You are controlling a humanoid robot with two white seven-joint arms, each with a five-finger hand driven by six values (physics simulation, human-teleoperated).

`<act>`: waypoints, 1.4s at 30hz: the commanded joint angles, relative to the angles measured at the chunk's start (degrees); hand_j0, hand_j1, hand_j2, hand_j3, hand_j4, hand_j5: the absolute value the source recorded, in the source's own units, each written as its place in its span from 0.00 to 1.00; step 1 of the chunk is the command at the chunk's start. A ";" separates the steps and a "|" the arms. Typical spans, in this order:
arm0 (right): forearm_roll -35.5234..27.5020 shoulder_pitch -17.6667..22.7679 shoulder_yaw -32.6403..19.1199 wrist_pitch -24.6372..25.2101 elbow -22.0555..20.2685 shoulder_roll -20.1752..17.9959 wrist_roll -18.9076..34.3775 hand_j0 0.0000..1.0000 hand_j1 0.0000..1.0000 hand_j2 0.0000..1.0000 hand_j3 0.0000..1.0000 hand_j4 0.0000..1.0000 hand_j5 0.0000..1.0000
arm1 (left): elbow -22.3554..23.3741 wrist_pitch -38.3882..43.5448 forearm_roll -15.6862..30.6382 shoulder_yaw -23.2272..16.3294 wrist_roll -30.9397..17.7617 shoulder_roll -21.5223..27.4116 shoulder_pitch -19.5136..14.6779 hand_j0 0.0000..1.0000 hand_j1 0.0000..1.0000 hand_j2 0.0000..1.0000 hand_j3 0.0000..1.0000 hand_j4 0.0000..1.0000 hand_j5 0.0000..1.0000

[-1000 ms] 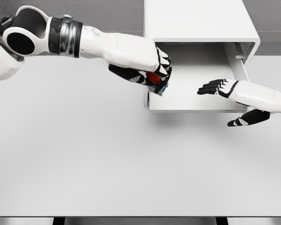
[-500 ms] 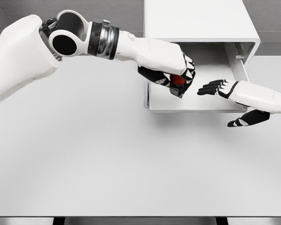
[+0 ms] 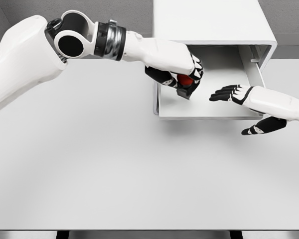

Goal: Slide open multi-storey tabletop storage cabinets and put open load switch and slide close multi-storey tabletop storage cabinets

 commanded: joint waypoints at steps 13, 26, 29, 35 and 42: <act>-0.41 -0.09 -0.15 0.06 -0.01 -0.08 -0.03 1.00 1.00 1.00 1.00 1.00 1.00 | 2.03 0.19 -0.51 0.26 0.03 -0.96 0.00 0.50 0.50 0.50 0.50 0.50 0.50; -0.32 -0.35 -0.23 0.06 -0.01 -0.44 -0.03 0.83 0.83 0.83 0.83 0.83 0.83 | 2.03 0.19 -1.30 0.35 0.03 -0.96 0.09 1.00 1.00 1.00 1.00 1.00 1.00; -0.32 -0.35 -0.23 0.06 -0.10 -0.87 -0.12 0.82 0.82 0.82 0.82 0.82 0.82 | 1.51 0.19 -0.60 1.14 0.03 -0.70 0.00 1.00 1.00 1.00 1.00 1.00 1.00; -0.32 -0.35 -0.23 0.06 -0.19 -1.75 -0.21 0.81 0.81 0.81 0.81 0.81 0.81 | -2.01 0.19 1.59 1.49 0.03 -0.34 -0.09 1.00 1.00 1.00 1.00 1.00 1.00; -0.32 -0.44 -0.85 0.06 -0.54 -2.46 -0.29 0.78 0.78 0.78 0.78 0.78 0.78 | -11.85 0.19 6.34 1.49 0.03 5.98 0.26 1.00 1.00 1.00 1.00 1.00 1.00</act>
